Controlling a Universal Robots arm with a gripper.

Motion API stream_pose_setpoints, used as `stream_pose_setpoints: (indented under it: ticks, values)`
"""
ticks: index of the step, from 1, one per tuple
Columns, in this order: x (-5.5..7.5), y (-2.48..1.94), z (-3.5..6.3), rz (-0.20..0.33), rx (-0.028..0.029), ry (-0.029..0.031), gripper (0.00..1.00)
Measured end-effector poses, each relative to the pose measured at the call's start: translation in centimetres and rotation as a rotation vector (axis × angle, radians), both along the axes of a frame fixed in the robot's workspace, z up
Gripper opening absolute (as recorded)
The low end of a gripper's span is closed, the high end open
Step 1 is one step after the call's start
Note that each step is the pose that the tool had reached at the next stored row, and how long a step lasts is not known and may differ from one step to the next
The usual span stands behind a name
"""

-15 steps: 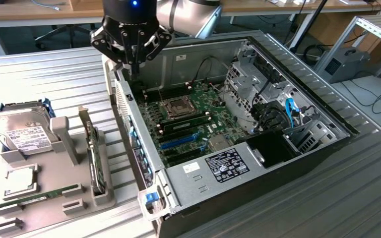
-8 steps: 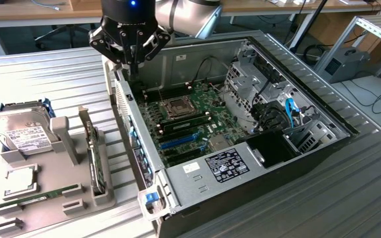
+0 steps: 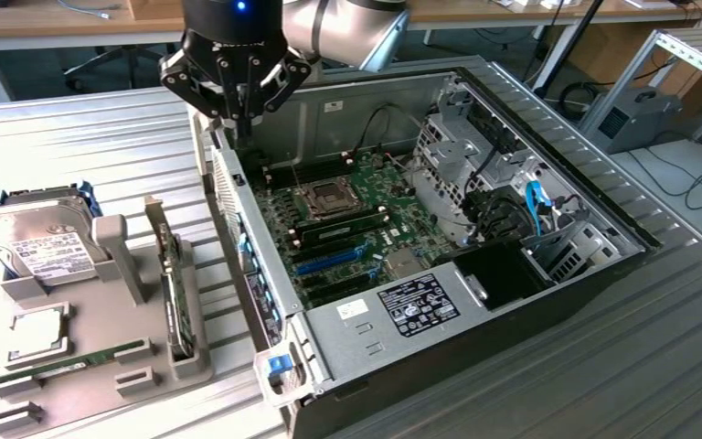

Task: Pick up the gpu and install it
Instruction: 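Reach for the gpu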

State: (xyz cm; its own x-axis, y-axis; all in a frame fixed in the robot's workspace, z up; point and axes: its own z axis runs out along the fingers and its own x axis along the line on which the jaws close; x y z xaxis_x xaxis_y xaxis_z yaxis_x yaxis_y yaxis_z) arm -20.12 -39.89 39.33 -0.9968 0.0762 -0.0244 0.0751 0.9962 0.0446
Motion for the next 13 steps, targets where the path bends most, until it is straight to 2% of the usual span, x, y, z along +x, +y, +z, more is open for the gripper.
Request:
stream_pose_setpoints:
  ticks: [13]
  values:
    - [-0.41, 0.0, 0.0, 0.0, 0.0, 0.0, 0.11]
